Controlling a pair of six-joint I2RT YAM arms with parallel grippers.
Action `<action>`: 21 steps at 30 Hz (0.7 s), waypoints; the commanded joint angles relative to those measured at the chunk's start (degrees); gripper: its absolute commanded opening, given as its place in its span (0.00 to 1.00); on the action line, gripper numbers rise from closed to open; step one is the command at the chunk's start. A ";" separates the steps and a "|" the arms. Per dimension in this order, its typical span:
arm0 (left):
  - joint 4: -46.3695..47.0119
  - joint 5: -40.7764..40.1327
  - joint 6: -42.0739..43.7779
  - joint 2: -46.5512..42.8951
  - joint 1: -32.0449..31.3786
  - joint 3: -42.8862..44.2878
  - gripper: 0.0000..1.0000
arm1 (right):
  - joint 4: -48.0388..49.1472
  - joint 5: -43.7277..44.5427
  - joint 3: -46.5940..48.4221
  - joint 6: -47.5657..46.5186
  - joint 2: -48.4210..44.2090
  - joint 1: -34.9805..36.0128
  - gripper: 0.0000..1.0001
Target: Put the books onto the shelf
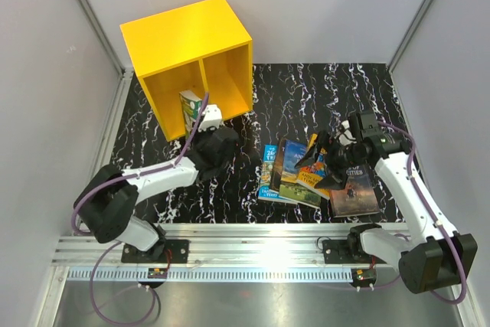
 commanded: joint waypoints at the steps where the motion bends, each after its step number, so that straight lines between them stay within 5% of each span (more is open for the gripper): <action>1: 37.75 -1.11 23.81 -0.35 2.68 -0.55 0.00 | 0.60 -1.59 -2.09 -0.52 -2.42 0.33 1.00; 3: 55.37 3.18 36.18 2.28 3.04 -4.05 0.00 | 1.39 -1.76 -3.84 -0.08 -3.12 0.42 1.00; 5: 62.90 4.42 41.82 4.49 3.74 -1.72 0.00 | 2.36 -1.67 -5.08 0.27 -3.73 0.33 1.00; 11: 70.19 10.12 42.46 8.62 6.82 1.04 0.00 | 4.56 -1.32 -8.68 1.24 -5.93 0.25 1.00; 17: 97.69 13.92 55.62 20.29 9.54 0.51 0.00 | 6.93 -1.23 -12.11 0.97 -8.30 0.25 1.00; 21: 100.01 18.04 48.03 23.13 12.79 -1.85 0.00 | 9.39 -1.49 -17.45 1.94 -9.71 0.33 1.00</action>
